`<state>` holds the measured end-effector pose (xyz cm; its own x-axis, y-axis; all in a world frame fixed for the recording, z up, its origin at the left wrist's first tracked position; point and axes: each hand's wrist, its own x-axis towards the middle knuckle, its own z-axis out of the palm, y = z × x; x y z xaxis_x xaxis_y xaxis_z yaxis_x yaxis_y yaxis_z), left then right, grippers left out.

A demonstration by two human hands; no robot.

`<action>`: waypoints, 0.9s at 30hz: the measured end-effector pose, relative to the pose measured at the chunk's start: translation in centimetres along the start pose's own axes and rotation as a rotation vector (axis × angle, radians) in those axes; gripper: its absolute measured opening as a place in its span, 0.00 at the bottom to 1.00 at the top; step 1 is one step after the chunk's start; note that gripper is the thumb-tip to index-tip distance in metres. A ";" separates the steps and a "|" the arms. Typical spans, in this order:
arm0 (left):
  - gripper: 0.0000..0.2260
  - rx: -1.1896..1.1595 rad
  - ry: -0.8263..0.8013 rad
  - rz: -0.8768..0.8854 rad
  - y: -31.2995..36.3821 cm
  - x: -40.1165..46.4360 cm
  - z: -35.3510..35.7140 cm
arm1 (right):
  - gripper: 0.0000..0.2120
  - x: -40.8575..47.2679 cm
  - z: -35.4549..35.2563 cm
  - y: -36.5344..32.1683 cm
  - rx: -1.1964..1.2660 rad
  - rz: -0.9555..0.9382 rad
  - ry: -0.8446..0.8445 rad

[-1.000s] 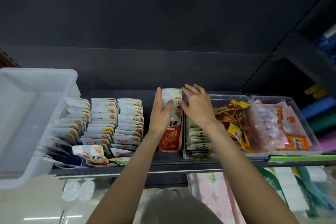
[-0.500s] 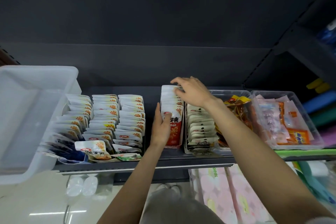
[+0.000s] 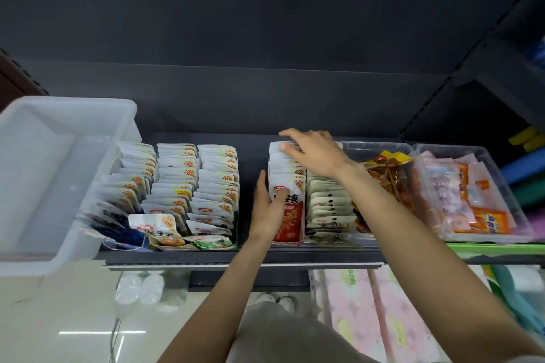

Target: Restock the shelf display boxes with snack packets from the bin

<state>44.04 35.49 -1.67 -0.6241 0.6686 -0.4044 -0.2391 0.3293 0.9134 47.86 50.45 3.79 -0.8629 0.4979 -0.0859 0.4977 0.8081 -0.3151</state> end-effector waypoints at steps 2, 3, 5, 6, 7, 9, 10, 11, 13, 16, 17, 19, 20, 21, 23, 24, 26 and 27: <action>0.32 0.042 0.032 0.010 0.5 -0.7 -0.1 | 0.20 -0.3 -0.1 -0.3 0.003 -0.032 0.069; 0.33 0.061 0.036 0.037 1.0 -1.5 -0.3 | 0.19 -0.6 -0.3 -0.5 0.035 -0.055 0.116; 0.30 0.080 -0.024 0.101 2.2 -3.5 -1.3 | 0.17 -1.3 -1.0 -1.2 0.129 -0.109 0.210; 0.27 0.090 -0.071 0.140 2.9 -4.7 -2.1 | 0.17 -1.7 -1.3 -1.6 0.180 -0.139 0.241; 0.24 0.114 -0.110 0.199 3.7 -5.9 -3.2 | 0.16 -1.9 -1.5 -2.2 0.230 -0.169 0.257; 0.18 0.240 -0.083 0.332 5.7 -7.7 -5.8 | 0.15 -1.8 -1.7 -3.3 0.316 -0.214 0.238; 0.16 0.320 -0.021 0.400 6.7 -8.2 -7.3 | 0.14 -1.6 -1.6 -3.9 0.342 -0.227 0.215; 0.15 0.387 0.045 0.466 7.4 -8.0 -8.8 | 0.14 -1.2 -1.4 -4.6 0.351 -0.234 0.196; 0.13 0.503 0.167 0.570 8.3 -6.4 -11.7 | 0.13 0.1 -0.7 -6.1 0.312 -0.241 0.176; 0.12 0.797 0.308 0.664 9.0 -2.2 -15.3 | 0.13 2.5 0.7 -7.9 0.144 -0.181 0.132; 0.13 0.901 0.308 0.697 9.3 -0.6 -16.1 | 0.13 3.3 1.0 -8.3 0.113 -0.146 0.092; 0.14 1.059 0.234 0.701 9.9 2.2 -17.1 | 0.15 4.3 1.5 -9.1 0.106 -0.080 -0.009; 0.14 1.139 0.178 0.688 10.0 3.4 -17.4 | 0.15 4.7 1.8 -9.5 0.097 -0.057 -0.051; 0.15 1.233 0.111 0.686 10.1 4.5 -17.4 | 0.16 4.9 2.0 -9.8 0.078 -0.041 -0.075; 0.16 1.433 -0.049 0.680 10.2 6.4 -17.3 | 0.15 5.2 2.4 -10.2 0.028 -0.019 -0.070; 0.16 1.511 -0.120 0.661 10.0 7.0 -17.2 | 0.13 5.3 2.6 -10.3 0.011 -0.008 -0.059; 0.14 1.573 -0.190 0.669 9.9 8.3 -17.1 | 0.12 5.4 2.7 -10.7 -0.010 0.018 -0.032; 0.13 1.563 -0.191 0.688 9.8 8.8 -17.0 | 0.12 5.4 2.7 -10.9 -0.024 0.027 -0.018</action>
<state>23.52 33.28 4.49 -0.1749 0.9803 -0.0923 0.9826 0.1797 0.0471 37.52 43.53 4.24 -0.8506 0.5140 -0.1109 0.5223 0.8018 -0.2902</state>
